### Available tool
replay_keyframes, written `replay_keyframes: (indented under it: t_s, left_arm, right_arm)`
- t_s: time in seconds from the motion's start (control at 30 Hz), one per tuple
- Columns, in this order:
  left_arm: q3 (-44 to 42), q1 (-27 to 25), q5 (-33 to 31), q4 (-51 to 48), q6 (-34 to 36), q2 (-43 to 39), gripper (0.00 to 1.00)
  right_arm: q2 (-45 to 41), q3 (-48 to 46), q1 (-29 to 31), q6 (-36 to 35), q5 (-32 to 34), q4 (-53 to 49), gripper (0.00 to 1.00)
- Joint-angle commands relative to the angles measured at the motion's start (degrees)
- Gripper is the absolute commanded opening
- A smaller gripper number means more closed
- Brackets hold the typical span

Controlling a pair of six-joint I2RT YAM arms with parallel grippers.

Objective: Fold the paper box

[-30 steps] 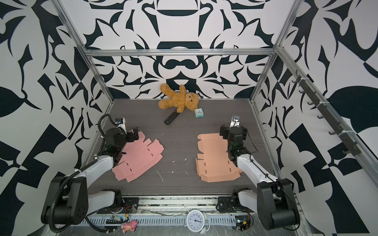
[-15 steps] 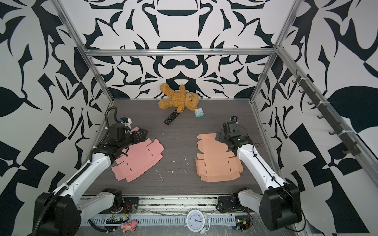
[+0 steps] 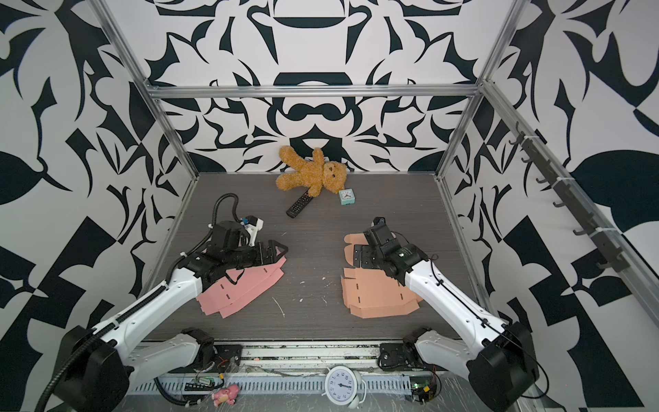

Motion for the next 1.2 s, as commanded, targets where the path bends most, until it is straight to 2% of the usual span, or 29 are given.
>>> replay_keyframes:
  t_s: [0.0,0.33,0.53,0.73,0.9,1.17]
  left_arm:
    - [2.7,-3.8,1.4,-0.9,-2.6,3.0,0.99]
    - [5.2,-10.2,4.2,5.9,-8.0,13.4,0.99]
    - [8.9,-13.4,6.8,10.6,-9.0,21.6,0.99]
    - [14.3,-14.9,8.0,13.6,-10.3,29.1,0.91]
    - [15.3,-15.3,7.8,17.3,-13.4,33.4,0.87]
    - [17.8,-15.5,7.2,19.5,-14.8,38.0,0.86]
  right_arm:
    - [-1.0,2.5,1.2,1.0,-1.4,-2.9,1.00]
    - [-3.1,1.0,1.5,1.9,-7.2,-3.9,1.00]
    - [-4.2,0.4,1.6,3.2,-7.0,-3.8,1.00]
    - [-6.2,-3.7,2.0,5.6,-7.3,-2.3,1.00]
    - [-8.1,-5.4,2.3,6.8,-8.3,-1.6,1.00]
    - [-10.0,-7.0,2.8,7.6,-8.9,-1.5,0.99]
